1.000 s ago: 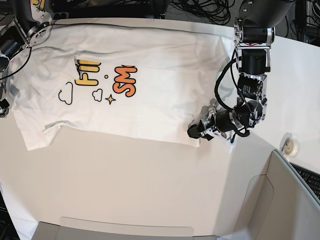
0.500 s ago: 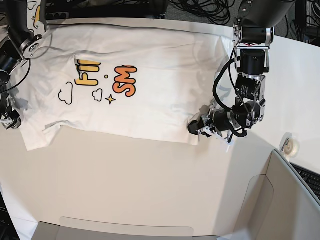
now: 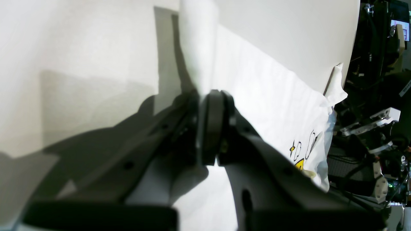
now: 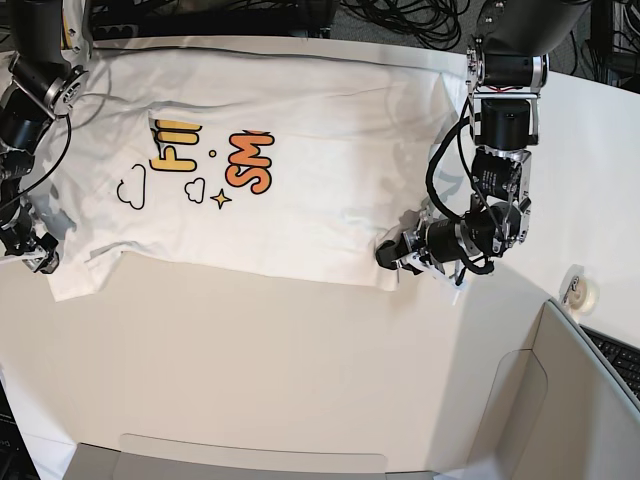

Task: Layout the t-shirt on the table in an organized manner, then fold the t-shirt properly
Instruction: 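Fold the hem side up over the shirt toward the collar edge with both grippers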

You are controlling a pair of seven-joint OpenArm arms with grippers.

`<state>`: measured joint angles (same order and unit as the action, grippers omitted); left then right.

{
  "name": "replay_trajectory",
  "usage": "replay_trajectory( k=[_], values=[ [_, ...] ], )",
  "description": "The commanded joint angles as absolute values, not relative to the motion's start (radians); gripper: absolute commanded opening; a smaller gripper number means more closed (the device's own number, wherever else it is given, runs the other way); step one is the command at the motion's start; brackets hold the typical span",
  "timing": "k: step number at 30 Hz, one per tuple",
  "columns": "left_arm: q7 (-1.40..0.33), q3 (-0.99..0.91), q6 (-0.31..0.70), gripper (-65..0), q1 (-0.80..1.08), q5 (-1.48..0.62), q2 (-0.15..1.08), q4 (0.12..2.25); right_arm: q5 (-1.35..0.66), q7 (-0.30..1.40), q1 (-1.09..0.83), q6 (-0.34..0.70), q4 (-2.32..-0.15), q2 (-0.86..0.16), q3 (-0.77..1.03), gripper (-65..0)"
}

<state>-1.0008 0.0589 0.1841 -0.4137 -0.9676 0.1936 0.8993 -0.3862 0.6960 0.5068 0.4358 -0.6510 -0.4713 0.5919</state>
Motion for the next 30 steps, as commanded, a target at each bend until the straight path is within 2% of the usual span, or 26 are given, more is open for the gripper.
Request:
replay_trajectory(
  k=[1, 7, 9, 14, 17, 22, 27, 30],
  values=[
    [-1.033, 0.064, 0.16, -62.9, -0.409, -0.943, 0.197, 0.894, -0.366, 0.763, 0.499, 0.443, -0.645, -0.47, 0.587, -32.1],
    [-1.033, 0.064, 0.16, -63.0, -0.409, -0.943, 0.197, 0.894, -0.364, 0.763, 0.495, 0.443, -0.642, -0.467, 0.587, -58.9],
    [-1.033, 0.064, 0.16, -63.0, -0.409, -0.943, 0.197, 0.894, -0.364, 0.763, 0.495, 0.443, -0.641, -0.472, 0.585, -65.0],
    [-1.035, 0.064, 0.16, -64.6, -0.409, -0.947, 0.196, 0.911, -0.364, 0.763, 0.495, 0.443, -0.648, -0.476, 0.585, -65.0],
    [-1.04, 0.064, 0.16, -65.0, -0.38, -0.947, 0.197, 1.012, -0.364, 0.763, 0.495, 0.443, -0.684, -0.486, 0.588, -65.0],
    [-1.044, 0.064, 0.16, -65.0, -0.305, -0.947, 0.2, 1.251, -0.364, 0.763, 0.433, 0.443, -0.826, -0.486, 0.588, -65.0],
    [-1.044, 0.058, 0.16, -65.0, -0.237, -0.947, 0.203, 1.397, -0.369, 0.763, 0.323, 0.444, -1.0, -0.478, 0.59, -65.0],
    [-1.044, 0.056, 0.16, -65.0, -0.208, -0.947, 0.203, 1.481, -0.371, 0.763, 0.268, 0.483, -1.095, -0.47, 0.593, -65.0]
  ],
)
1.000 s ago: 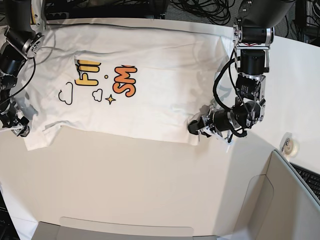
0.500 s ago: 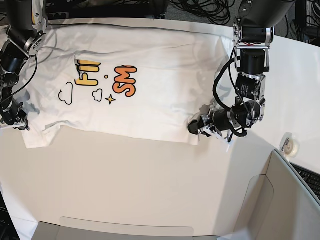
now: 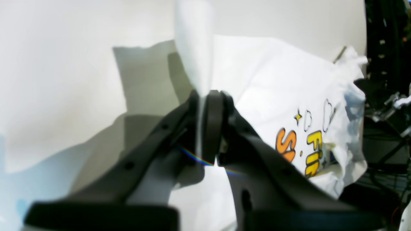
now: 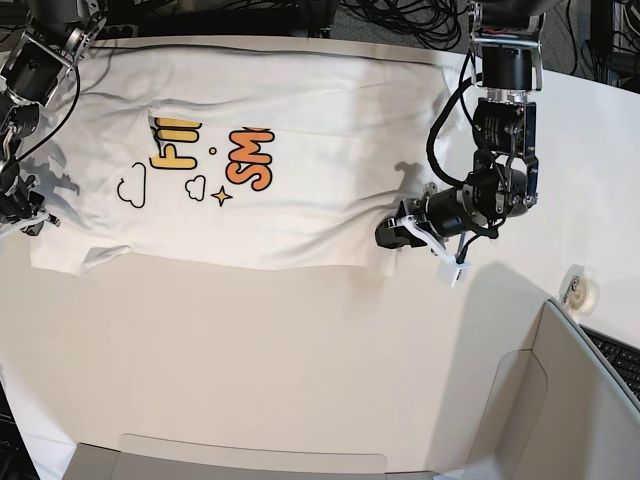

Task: Layout the t-shirt on the table in an organized manner, then fold the t-shirt properly
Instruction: 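Fold the hem side up over the shirt toward the collar edge with both grippers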

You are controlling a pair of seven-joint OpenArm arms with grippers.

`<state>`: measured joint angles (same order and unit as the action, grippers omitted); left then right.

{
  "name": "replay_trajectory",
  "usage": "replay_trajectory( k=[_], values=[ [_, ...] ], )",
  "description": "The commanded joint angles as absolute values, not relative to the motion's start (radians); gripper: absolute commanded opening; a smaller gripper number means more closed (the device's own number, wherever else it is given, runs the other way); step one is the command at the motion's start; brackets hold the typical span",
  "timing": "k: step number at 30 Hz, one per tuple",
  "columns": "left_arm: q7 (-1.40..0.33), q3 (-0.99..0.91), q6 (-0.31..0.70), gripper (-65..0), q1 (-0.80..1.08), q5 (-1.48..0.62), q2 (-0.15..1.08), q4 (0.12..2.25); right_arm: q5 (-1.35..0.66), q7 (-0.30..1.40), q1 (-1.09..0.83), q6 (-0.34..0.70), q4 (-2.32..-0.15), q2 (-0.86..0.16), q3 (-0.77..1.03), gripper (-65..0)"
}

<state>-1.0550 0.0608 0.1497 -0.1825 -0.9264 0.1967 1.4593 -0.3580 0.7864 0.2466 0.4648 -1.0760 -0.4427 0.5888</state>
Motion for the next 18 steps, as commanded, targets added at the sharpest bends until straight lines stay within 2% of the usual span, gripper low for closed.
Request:
replay_trajectory(
  k=[1, 10, 18],
  values=[
    [-1.044, 0.056, 0.16, -65.0, -0.194, -0.949, 0.203, 1.512, -0.371, 0.763, 0.246, 0.498, -1.124, -0.47, 0.593, -65.0],
    [-1.044, 0.054, 0.16, -65.0, -0.071, -0.949, 0.243, 1.773, -0.371, 0.771, 0.094, 0.588, -1.316, -0.452, 0.739, -65.0],
    [-1.044, 0.031, 0.16, -65.0, 0.053, -0.949, 0.309, 1.936, -0.371, 0.771, -0.036, 0.607, -1.397, -0.449, 0.757, -65.0]
  ],
)
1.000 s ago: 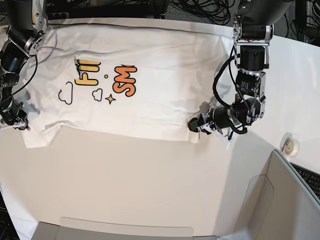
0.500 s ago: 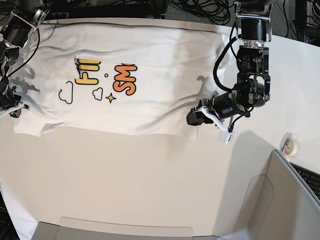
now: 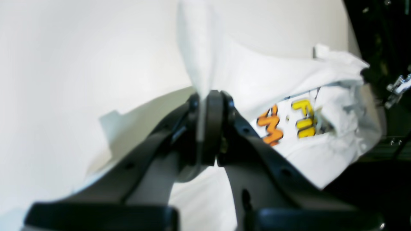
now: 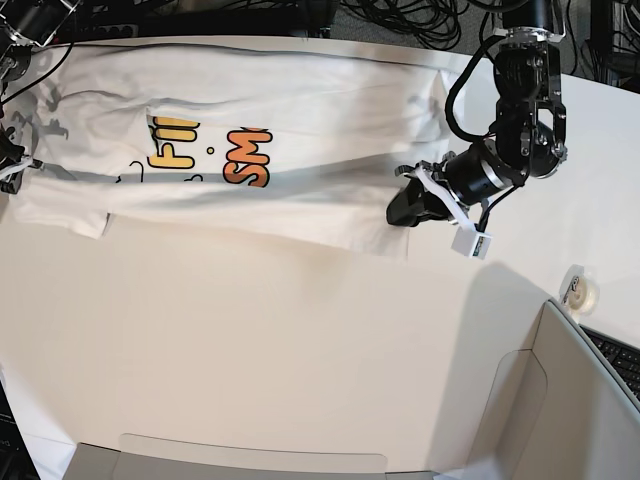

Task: Layout the t-shirt on the table in an organized manner, then fold the t-shirt properly
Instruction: 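Fold the hem side up over the shirt toward the collar edge with both grippers, then release the folded hem and hold both grippers above the shirt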

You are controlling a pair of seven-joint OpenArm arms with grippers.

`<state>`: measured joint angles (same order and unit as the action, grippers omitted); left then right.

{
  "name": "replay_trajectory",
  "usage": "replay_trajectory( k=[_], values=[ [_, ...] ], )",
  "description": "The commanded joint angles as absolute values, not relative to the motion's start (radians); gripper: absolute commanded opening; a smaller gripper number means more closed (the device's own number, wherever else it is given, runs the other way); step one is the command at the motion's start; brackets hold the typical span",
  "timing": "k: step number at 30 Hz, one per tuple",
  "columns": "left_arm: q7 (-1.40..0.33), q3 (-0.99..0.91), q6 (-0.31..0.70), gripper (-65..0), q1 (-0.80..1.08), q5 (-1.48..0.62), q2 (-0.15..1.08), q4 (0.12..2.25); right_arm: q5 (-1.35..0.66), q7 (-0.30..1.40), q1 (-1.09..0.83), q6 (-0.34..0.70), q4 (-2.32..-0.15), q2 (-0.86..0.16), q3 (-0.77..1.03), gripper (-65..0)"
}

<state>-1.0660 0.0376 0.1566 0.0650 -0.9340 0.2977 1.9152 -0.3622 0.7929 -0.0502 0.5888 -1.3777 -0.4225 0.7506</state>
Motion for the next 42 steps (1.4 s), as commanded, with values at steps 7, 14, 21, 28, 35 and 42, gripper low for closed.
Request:
replay_trajectory(
  k=[7, 14, 21, 28, 35, 42],
  values=[
    [-1.044, 0.031, 0.159, -65.0, 0.145, -0.944, 0.337, 1.963, -0.371, 0.771, -0.133, 0.605, -1.472, -0.446, 0.762, -65.0],
    [-1.044, 0.031, 0.157, -65.0, 0.216, -0.94, 0.337, 1.96, -0.371, 0.773, -0.193, 0.605, -1.481, -0.44, 0.832, -65.0],
    [-1.047, 0.033, 0.156, -62.5, 0.223, -0.94, 0.337, 1.959, -0.366, 0.773, -0.202, 0.604, -1.434, -0.414, 0.828, -65.0],
    [-1.165, 0.031, 0.154, -38.5, 0.216, -0.94, 0.331, 1.959, -0.371, 0.825, -0.197, 0.604, -1.414, -0.403, 0.797, -42.3],
    [-1.175, 0.03, 0.154, -40.3, 0.214, -0.947, 0.329, 1.965, -0.501, 0.883, -0.2, 0.604, -1.534, -0.412, 0.803, -32.3],
    [-1.175, 0.031, 0.154, -40.3, 0.22, -0.947, 0.329, 1.965, -0.559, 1.013, -0.137, 0.604, -1.647, -0.404, 0.938, -32.3]
  ],
)
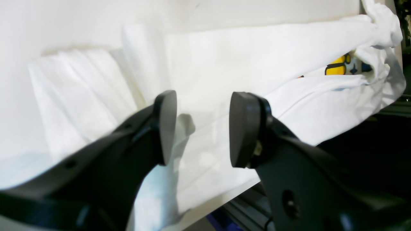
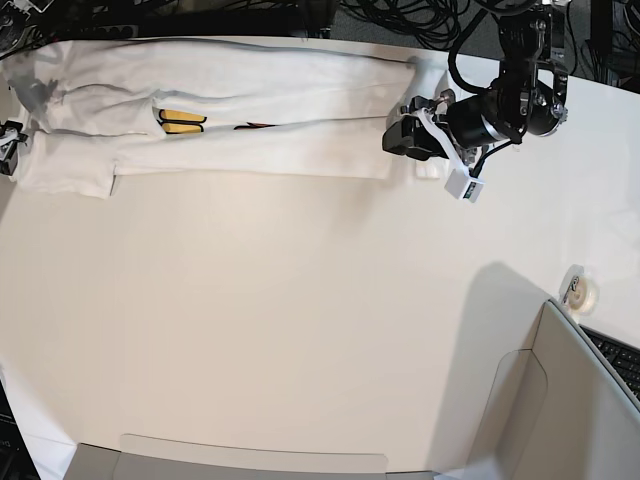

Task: Layout the t-shirt on the table in an organized manner, then fold the t-shirt properly
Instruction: 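Release the folded hem and hold both grippers above the shirt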

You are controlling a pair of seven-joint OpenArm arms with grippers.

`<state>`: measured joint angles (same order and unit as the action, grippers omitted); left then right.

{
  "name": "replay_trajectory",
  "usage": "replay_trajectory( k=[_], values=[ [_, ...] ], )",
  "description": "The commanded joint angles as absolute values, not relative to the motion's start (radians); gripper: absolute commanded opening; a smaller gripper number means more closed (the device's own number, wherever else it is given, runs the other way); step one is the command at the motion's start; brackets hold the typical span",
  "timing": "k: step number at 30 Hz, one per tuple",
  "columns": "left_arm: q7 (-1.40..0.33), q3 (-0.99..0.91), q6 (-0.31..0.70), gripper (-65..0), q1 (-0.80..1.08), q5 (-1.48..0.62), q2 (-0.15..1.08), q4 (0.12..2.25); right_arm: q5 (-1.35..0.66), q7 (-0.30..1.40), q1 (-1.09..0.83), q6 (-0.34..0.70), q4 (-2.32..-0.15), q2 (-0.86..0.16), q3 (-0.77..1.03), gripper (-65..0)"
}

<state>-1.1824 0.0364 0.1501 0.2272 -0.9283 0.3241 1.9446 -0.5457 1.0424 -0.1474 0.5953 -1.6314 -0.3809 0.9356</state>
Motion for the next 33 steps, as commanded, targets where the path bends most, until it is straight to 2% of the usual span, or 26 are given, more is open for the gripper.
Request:
replay_trajectory(
  k=[1, 7, 14, 26, 33],
  values=[
    [-1.175, 0.031, 0.154, -40.3, 0.22, -0.947, 0.329, 1.965, -0.555, 1.033, -0.116, 0.604, -1.643, -0.403, 0.961, -32.3],
    [-1.175, 0.036, 0.154, -40.3, 0.22, -0.947, 0.329, 1.965, -0.55, 1.119, 0.062, 0.599, -1.435, -0.398, 0.981, -32.3],
    [-1.175, 0.041, 0.154, -40.3, 0.219, -0.947, 0.328, 1.965, -0.55, 1.138, 0.254, 0.596, -1.148, -0.417, 0.978, -32.3],
    [-1.175, 0.039, 0.154, -40.3, 0.222, -0.947, 0.328, 1.962, -0.535, 1.13, 0.363, 0.455, -1.101, -0.412, 0.978, -32.3],
    [-1.175, 0.039, 0.154, -40.3, 0.222, -0.946, 0.328, 1.962, -0.441, 1.079, 0.377, 0.45, -1.021, -0.417, 0.978, -32.3]
  ],
)
